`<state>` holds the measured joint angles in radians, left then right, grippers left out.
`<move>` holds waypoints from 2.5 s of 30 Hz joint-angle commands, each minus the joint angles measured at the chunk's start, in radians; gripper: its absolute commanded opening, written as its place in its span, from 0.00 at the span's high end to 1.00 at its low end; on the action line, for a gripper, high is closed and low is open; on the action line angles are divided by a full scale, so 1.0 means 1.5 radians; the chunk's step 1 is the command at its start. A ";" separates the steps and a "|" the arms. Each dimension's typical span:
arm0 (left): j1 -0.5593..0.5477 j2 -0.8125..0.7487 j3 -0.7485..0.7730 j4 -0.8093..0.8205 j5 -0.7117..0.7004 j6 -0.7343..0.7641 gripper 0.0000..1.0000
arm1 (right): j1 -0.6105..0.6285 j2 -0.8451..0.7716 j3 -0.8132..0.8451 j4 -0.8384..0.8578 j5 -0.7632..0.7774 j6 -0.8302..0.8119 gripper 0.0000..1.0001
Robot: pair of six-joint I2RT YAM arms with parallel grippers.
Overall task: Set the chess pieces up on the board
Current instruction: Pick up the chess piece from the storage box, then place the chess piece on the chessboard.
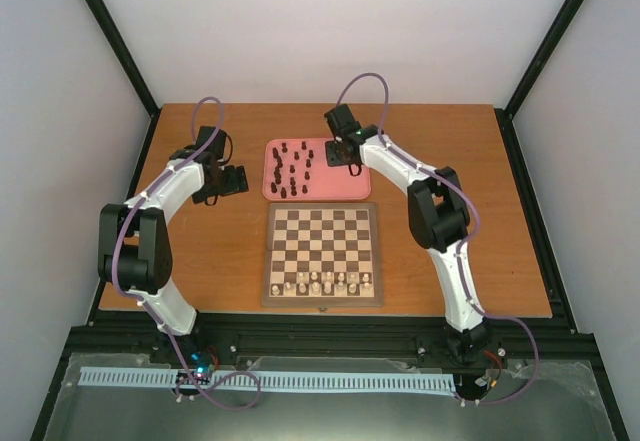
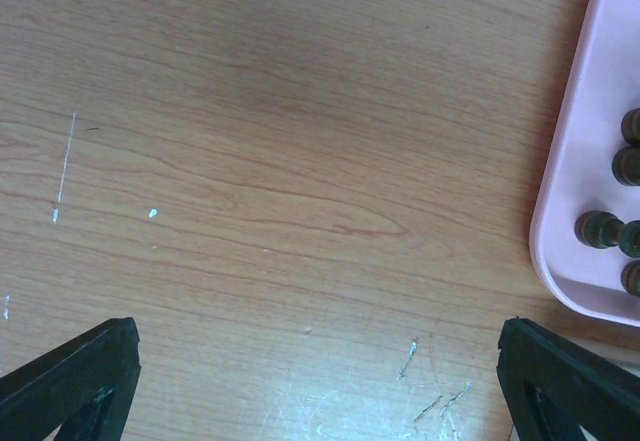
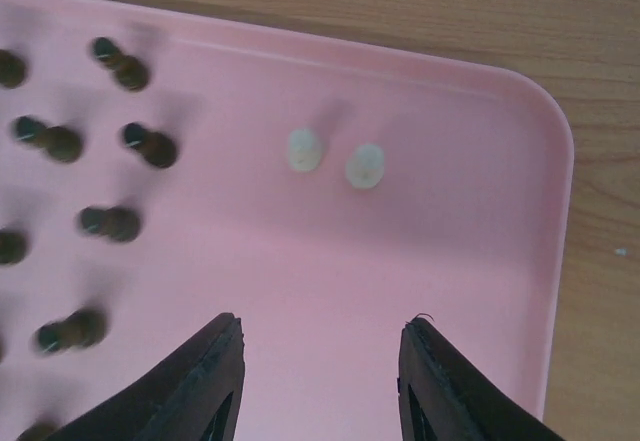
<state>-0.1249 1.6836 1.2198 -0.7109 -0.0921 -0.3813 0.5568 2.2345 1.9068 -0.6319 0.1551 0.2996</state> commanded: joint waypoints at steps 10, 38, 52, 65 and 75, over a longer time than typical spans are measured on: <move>-0.003 0.037 0.031 -0.004 -0.003 0.007 0.00 | -0.061 0.192 0.258 -0.052 -0.023 -0.044 0.58; -0.003 0.053 0.042 -0.010 -0.008 0.008 0.00 | -0.075 0.275 0.325 -0.063 -0.086 -0.051 0.70; -0.003 0.045 0.033 -0.004 -0.002 0.006 0.00 | -0.075 0.241 0.304 -0.076 -0.069 -0.062 0.92; -0.003 0.033 0.034 -0.004 -0.003 0.005 0.00 | -0.006 -0.120 -0.081 0.007 -0.065 -0.055 0.93; -0.003 0.007 0.034 -0.006 -0.010 0.005 0.00 | 0.216 -0.292 -0.355 0.044 -0.137 -0.005 0.92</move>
<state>-0.1249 1.7409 1.2537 -0.7151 -0.1009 -0.3813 0.7723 1.8278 1.4788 -0.5861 -0.0002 0.2474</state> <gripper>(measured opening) 0.997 0.129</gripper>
